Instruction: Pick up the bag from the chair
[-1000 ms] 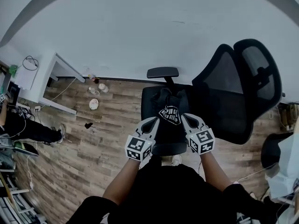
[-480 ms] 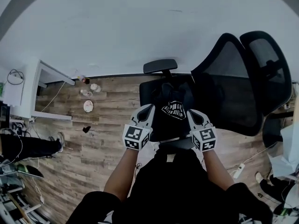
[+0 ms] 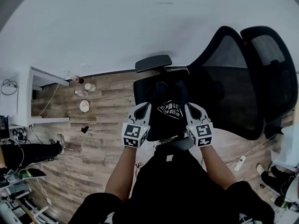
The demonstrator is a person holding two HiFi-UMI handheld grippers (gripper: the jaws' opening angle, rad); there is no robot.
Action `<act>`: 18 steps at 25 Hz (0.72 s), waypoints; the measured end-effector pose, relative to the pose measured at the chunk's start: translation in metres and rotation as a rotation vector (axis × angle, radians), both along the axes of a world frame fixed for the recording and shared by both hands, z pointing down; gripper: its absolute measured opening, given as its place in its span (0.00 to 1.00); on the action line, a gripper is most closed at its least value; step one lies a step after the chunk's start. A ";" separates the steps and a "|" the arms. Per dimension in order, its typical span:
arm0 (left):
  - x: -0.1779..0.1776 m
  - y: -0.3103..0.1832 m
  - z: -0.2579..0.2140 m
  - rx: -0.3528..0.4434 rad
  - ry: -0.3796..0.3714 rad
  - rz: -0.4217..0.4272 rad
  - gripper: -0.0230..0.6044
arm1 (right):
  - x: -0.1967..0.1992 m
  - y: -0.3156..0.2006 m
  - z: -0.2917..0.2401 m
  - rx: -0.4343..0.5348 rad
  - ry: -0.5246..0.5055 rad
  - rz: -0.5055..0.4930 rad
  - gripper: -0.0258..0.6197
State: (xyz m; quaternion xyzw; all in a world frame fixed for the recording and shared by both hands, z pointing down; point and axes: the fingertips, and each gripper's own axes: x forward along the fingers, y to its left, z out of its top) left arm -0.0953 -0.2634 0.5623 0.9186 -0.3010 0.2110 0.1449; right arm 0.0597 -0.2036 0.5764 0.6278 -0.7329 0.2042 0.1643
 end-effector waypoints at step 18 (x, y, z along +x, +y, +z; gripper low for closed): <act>0.053 -0.034 0.124 -0.264 -0.073 0.030 0.61 | 0.017 -0.034 0.133 -0.293 -0.180 -0.030 0.70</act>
